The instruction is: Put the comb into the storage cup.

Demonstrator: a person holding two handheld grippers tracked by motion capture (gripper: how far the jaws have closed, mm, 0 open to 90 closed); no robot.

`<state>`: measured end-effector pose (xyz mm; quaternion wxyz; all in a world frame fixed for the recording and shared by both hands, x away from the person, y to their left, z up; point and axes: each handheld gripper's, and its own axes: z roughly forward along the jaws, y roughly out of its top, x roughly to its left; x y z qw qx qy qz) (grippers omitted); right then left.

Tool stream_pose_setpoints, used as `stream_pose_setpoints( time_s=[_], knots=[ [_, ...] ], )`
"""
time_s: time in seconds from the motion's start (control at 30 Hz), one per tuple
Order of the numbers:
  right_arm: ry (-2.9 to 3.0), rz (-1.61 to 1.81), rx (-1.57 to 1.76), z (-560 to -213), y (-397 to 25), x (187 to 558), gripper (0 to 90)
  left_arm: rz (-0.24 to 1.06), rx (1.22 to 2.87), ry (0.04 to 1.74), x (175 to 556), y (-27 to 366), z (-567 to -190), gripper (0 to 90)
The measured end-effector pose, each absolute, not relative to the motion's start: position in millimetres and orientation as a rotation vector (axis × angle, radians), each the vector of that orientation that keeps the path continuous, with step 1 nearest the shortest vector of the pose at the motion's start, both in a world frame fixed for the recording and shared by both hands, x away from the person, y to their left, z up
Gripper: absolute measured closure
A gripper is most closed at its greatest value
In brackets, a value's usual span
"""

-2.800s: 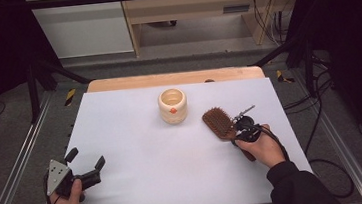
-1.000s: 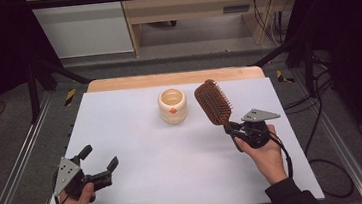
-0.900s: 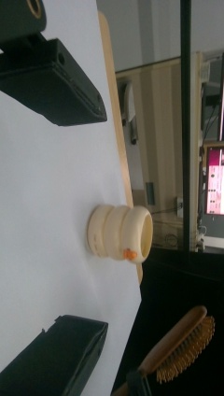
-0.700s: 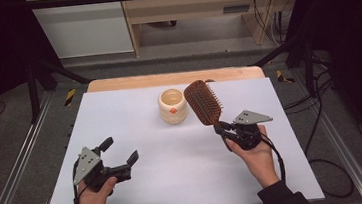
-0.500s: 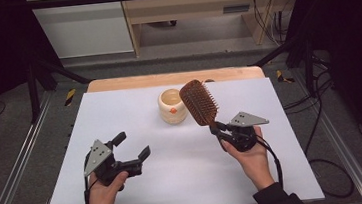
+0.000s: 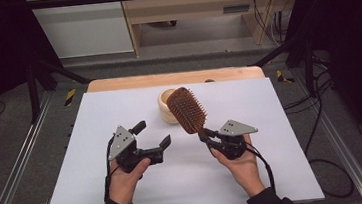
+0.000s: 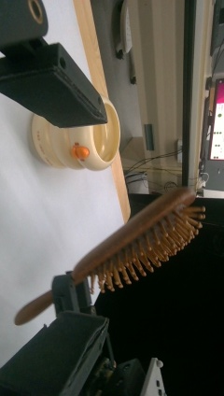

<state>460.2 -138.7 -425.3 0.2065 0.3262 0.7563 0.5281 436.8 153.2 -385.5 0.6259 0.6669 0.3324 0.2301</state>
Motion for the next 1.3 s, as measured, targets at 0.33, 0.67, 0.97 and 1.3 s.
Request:
stream_pose_setpoints(
  time_s=[0.33, 0.67, 0.97, 1.3],
  knots=[
    [2.115, 1.49, 0.865, -427, -121, 456, 72.7, 0.518, 1.557, 0.762, 434, 145, -386, 2.8],
    [2.115, 1.506, 0.838, -426, -112, 455, 72.7, 0.464, 1.544, 0.789, 436, 146, -381, 2.9],
    [2.102, 1.517, 0.812, -426, -106, 451, 72.7, 0.39, 1.518, 0.838, 443, 149, -382, 3.2],
    [2.102, 1.527, 0.776, -429, -97, 446, 72.7, 0.297, 1.47, 0.866, 454, 149, -377, 4.2]
  ],
)
